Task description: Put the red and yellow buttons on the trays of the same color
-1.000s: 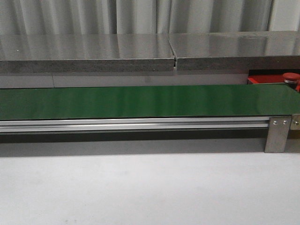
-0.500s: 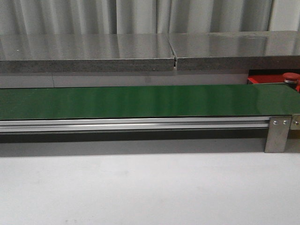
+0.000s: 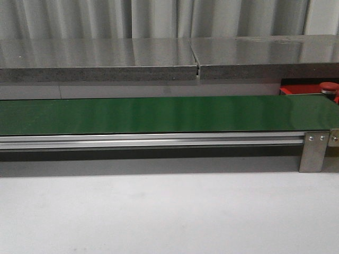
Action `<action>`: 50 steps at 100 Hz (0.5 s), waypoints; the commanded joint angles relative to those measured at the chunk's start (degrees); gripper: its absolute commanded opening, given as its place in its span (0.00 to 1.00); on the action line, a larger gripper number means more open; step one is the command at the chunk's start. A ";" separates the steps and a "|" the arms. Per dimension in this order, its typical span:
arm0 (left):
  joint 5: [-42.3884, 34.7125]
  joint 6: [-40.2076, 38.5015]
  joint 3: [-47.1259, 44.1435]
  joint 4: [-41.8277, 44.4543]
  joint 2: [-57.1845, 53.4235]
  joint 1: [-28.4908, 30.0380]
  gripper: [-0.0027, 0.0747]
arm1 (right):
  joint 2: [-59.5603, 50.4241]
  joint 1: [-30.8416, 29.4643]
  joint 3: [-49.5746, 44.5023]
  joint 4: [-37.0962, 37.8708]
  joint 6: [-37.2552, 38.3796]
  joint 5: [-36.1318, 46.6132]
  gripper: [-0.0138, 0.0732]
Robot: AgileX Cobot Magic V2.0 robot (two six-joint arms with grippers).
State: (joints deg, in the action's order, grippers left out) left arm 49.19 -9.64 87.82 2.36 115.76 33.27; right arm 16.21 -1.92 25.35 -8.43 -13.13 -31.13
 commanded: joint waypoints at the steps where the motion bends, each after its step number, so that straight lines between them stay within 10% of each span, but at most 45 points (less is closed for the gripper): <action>1: -5.18 -0.69 1.99 -0.35 -2.95 0.19 0.67 | 0.48 0.07 1.48 -0.59 -0.43 4.15 0.08; 33: -6.73 -0.69 1.99 -0.48 -2.30 0.24 0.67 | 0.48 0.07 1.48 -0.59 -0.43 4.15 0.08; 50: -5.60 -0.69 1.99 -0.48 -1.73 0.24 0.51 | 0.48 0.07 1.48 -0.59 -0.43 4.15 0.08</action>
State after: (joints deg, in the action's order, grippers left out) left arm 44.62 -9.64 87.95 2.17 116.65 33.27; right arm 16.21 -1.92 25.35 -8.43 -13.13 -31.13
